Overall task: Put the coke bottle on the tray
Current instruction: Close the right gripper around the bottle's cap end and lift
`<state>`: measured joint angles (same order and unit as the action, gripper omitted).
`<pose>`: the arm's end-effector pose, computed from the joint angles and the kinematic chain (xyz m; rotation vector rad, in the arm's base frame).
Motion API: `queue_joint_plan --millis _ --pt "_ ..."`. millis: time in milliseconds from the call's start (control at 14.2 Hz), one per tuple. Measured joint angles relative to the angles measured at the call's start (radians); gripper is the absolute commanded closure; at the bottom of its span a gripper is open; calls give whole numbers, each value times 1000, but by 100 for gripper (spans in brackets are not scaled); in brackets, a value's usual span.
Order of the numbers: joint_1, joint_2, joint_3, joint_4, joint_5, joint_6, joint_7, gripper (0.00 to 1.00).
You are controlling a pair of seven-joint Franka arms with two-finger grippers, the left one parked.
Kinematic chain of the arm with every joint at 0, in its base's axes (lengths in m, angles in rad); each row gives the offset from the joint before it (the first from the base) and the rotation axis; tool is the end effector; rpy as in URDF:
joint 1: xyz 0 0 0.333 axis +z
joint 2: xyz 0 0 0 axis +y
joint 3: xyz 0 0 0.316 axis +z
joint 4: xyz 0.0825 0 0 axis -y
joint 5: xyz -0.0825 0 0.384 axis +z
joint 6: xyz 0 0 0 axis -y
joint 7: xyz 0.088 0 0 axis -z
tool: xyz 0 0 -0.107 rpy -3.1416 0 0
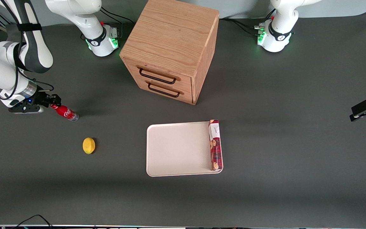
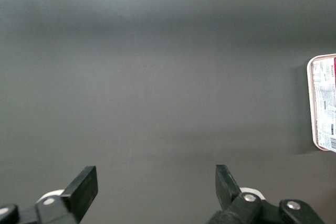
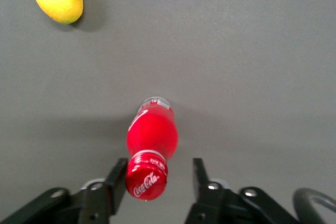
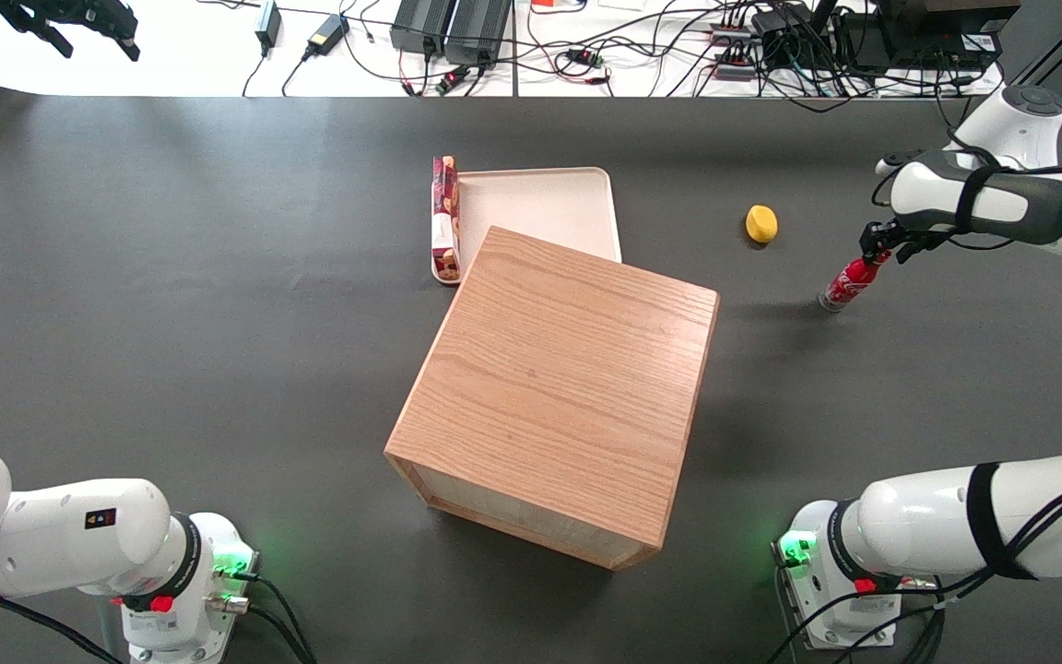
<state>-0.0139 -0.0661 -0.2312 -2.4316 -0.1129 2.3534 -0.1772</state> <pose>0.4615 -0.1167 0.3287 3.0811 0.0198 -0.0407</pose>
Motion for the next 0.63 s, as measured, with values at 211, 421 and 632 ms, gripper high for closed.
queue_joint_plan --millis 211,421,632 --pt "4 0 0 0 -2 0 0 100" --pt "8 -3 7 9 -2 -12 0 100" --pt "12 -24 70 169 -2 -249 0 100"
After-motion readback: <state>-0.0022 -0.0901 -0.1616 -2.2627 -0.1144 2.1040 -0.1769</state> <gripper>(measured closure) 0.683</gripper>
